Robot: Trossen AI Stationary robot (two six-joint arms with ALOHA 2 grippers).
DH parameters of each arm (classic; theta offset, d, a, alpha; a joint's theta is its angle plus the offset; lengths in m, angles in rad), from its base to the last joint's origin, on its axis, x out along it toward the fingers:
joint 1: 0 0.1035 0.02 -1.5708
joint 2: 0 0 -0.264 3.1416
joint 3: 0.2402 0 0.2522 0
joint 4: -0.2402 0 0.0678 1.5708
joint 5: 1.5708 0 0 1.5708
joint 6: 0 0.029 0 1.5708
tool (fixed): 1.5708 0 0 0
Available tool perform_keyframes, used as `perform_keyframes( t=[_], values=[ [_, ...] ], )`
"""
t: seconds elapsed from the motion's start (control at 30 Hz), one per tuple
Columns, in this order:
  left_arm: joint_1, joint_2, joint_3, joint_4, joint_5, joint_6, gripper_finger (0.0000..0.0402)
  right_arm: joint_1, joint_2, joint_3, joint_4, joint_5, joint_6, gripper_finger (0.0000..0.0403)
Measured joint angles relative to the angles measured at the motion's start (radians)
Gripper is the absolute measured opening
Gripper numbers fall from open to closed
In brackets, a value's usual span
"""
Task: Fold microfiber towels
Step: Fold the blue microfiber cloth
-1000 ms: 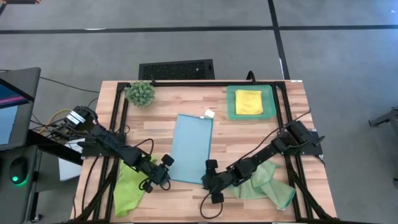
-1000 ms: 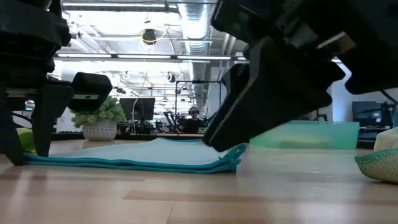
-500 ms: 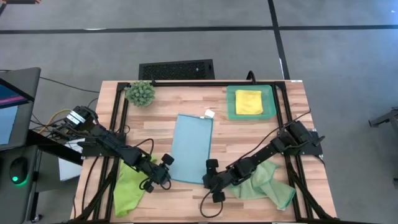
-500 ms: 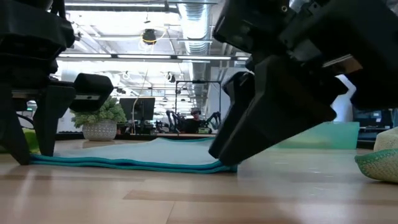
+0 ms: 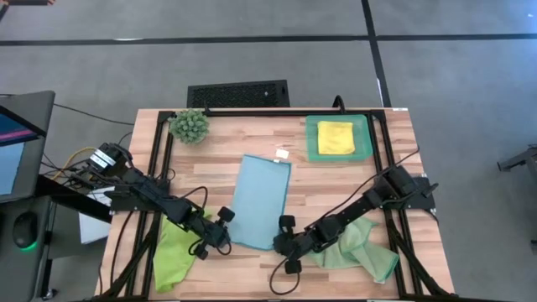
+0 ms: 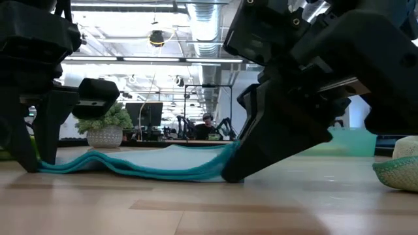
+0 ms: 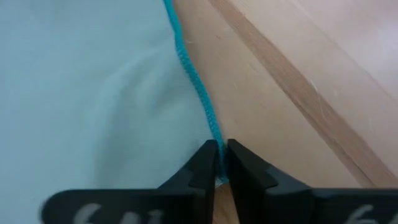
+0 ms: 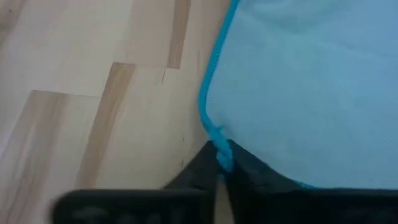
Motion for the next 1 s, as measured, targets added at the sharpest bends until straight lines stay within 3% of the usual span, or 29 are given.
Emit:
perform_keyframes(
  t=[0.07, 0.27, 0.43, 0.67, 1.0],
  values=[
    [0.0, 0.0, 0.0, 0.004, -0.01, -0.014, 0.0009, 0.002, -0.005, 0.0, -0.004, 0.0, 0.0, 0.0013],
    [0.0, -0.026, -0.004, 0.032, -0.017, -0.04, 0.0003, 0.005, -0.032, 0.017, -0.047, 0.001, 0.042, 0.0008],
    [0.004, -0.129, -0.006, -0.014, -0.079, -0.071, 0.0001, 0.011, -0.072, 0.043, -0.163, 0.003, 0.059, 0.0007],
    [-0.006, -0.276, -0.004, -0.069, -0.062, -0.164, 0.0, 0.032, -0.146, 0.118, -0.238, 0.008, 0.157, 0.0004],
    [-0.056, -0.349, 0.018, -0.072, 0.018, -0.295, 0.0, 0.075, -0.215, 0.215, -0.303, -0.001, 0.361, 0.0002]
  ],
)
